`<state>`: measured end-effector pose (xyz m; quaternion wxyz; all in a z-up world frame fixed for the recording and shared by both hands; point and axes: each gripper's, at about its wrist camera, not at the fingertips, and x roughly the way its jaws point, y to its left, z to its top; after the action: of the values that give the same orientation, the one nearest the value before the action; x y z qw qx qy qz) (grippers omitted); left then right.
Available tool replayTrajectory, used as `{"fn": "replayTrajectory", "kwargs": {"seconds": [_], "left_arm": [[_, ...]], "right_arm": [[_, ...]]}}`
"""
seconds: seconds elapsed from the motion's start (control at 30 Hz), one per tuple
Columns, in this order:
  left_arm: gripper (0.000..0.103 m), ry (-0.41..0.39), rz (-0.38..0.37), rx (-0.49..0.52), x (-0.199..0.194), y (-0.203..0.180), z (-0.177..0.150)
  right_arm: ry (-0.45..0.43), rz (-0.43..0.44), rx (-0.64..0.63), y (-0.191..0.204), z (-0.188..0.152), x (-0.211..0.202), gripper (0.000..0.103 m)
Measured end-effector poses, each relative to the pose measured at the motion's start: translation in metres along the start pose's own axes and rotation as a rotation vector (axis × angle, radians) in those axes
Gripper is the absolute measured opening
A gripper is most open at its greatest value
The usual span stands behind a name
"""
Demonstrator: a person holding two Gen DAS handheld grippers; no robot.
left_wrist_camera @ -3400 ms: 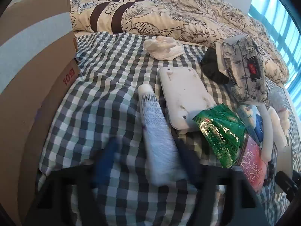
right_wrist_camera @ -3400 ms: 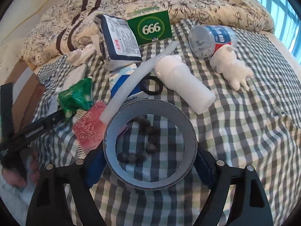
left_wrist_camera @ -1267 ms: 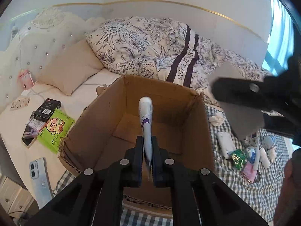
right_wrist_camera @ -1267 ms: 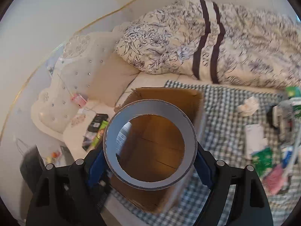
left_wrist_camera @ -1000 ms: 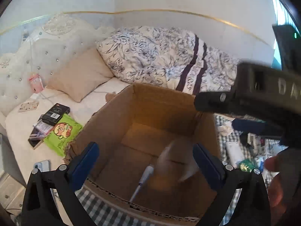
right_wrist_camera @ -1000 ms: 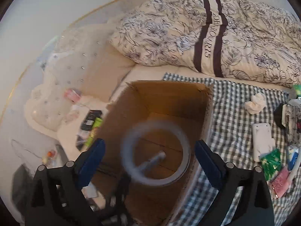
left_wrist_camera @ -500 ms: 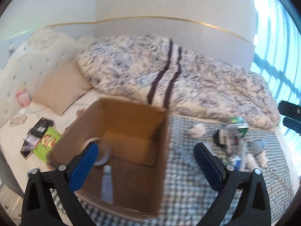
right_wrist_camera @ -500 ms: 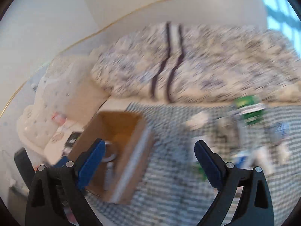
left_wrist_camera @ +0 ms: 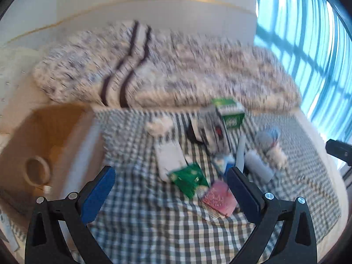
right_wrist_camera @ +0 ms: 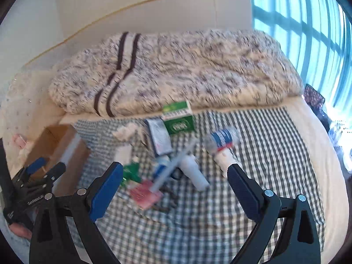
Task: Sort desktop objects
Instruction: 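Grasp the green sachet with the left tool while the right tool grasps the white cylinder bottle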
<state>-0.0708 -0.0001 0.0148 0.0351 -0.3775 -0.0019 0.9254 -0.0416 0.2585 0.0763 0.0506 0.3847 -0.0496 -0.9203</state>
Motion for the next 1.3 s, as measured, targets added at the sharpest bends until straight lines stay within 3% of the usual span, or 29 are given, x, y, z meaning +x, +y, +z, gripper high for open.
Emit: {"fn": "replayTrajectory", "kwargs": {"seconds": [0.13,0.2,0.37,0.6,0.83,0.9,1.17,1.2,1.27,1.3], "left_arm": [[0.103,0.052,0.009,0.061,0.053,-0.01,-0.013],[0.103,0.078,0.008,0.09,0.081,-0.014,-0.022],[0.103,0.122,0.004,0.122,0.123,-0.016,-0.041],[0.103,0.149,-0.008,0.064,0.157,-0.008,-0.045],[0.103,0.122,-0.002,0.073,0.159,-0.017,-0.038],[0.103,0.115,0.005,0.081,0.159,-0.02,-0.035],[0.103,0.113,0.026,0.171,0.168,-0.036,-0.026],[0.101,0.126,0.011,0.174,0.171,-0.036,-0.027],[0.077,0.113,0.024,0.189,0.169,-0.037,-0.027],[0.042,0.099,0.037,0.204,0.166,-0.038,-0.026]], "right_arm": [[0.055,-0.037,-0.059,-0.013,-0.015,0.04,0.089],[0.085,-0.042,-0.089,-0.017,-0.021,0.063,0.079],[0.175,-0.056,-0.114,-0.019,-0.031,0.131,0.067],[0.281,-0.104,-0.114,-0.02,-0.046,0.203,0.054],[0.295,-0.094,-0.058,-0.023,-0.049,0.22,0.048],[0.293,-0.087,-0.049,-0.023,-0.051,0.218,0.035],[0.275,-0.048,-0.023,-0.02,-0.066,0.193,0.032],[0.274,-0.046,-0.02,-0.021,-0.067,0.19,0.032],[0.273,-0.04,-0.009,-0.022,-0.069,0.186,0.032],[0.272,-0.035,-0.002,-0.023,-0.069,0.184,0.032]]}}
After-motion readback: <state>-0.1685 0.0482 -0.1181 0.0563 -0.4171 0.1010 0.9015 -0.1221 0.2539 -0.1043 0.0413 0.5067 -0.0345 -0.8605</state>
